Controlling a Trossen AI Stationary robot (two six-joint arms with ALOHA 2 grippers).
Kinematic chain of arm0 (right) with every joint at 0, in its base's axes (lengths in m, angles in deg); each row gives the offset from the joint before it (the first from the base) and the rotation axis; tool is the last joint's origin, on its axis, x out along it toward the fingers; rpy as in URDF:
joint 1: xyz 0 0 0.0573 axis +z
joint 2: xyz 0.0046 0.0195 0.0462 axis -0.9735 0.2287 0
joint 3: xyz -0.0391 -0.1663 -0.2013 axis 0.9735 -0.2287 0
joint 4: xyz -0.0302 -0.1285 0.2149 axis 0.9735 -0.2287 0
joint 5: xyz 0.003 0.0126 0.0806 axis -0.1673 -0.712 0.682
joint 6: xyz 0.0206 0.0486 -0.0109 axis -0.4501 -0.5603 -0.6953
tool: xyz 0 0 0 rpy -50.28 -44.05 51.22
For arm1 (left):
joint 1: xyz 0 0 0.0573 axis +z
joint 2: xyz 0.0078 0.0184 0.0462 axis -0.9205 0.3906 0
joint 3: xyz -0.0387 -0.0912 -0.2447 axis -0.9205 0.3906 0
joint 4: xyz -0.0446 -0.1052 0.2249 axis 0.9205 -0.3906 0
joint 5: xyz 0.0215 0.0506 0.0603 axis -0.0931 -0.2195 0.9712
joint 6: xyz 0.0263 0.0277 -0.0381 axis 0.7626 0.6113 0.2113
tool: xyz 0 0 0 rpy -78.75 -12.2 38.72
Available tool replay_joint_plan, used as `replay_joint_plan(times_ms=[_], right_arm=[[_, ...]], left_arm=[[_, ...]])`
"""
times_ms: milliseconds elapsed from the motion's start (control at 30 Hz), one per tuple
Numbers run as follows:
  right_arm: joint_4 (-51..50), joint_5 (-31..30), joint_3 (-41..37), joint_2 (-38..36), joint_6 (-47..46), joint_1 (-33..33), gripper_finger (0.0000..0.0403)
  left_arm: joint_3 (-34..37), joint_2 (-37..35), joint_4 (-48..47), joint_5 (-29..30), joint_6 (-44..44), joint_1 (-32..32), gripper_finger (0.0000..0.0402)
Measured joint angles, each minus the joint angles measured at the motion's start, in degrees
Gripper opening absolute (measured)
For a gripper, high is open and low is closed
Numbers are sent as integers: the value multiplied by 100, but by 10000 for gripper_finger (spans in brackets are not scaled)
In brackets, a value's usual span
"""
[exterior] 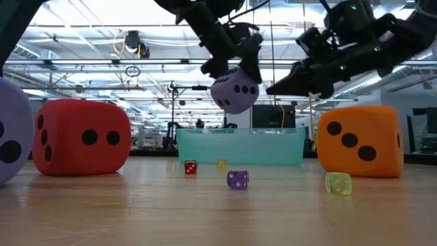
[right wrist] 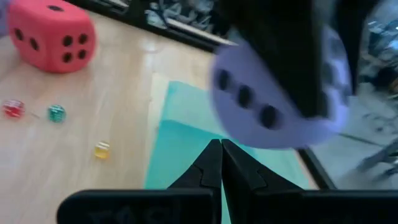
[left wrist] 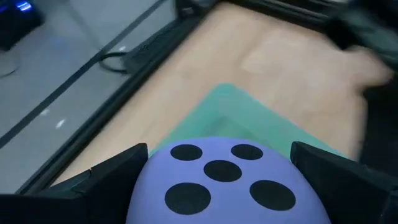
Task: Pick & Place Dice
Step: Put the top large purple dice into the blue bin
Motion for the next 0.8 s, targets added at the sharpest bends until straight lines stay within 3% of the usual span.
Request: replay_joint_plan(times_ms=[133, 367, 567, 800], right_arm=[[877, 50, -382, -1, 89, -2, 0], [1438, 768, -684, -1, 69, -7, 0], [1472, 887, -718, 48, 2, 0, 0], [1743, 729, -718, 47, -18, -7, 0]], left_arm=[[0, 0, 24, -760, 611, -59, 399], [0, 0, 426, -1695, 1398, -50, 399], [0, -2, 1116, -1726, 1392, -37, 399], [-2, -7, 1208, -1807, 1241, -48, 399]])
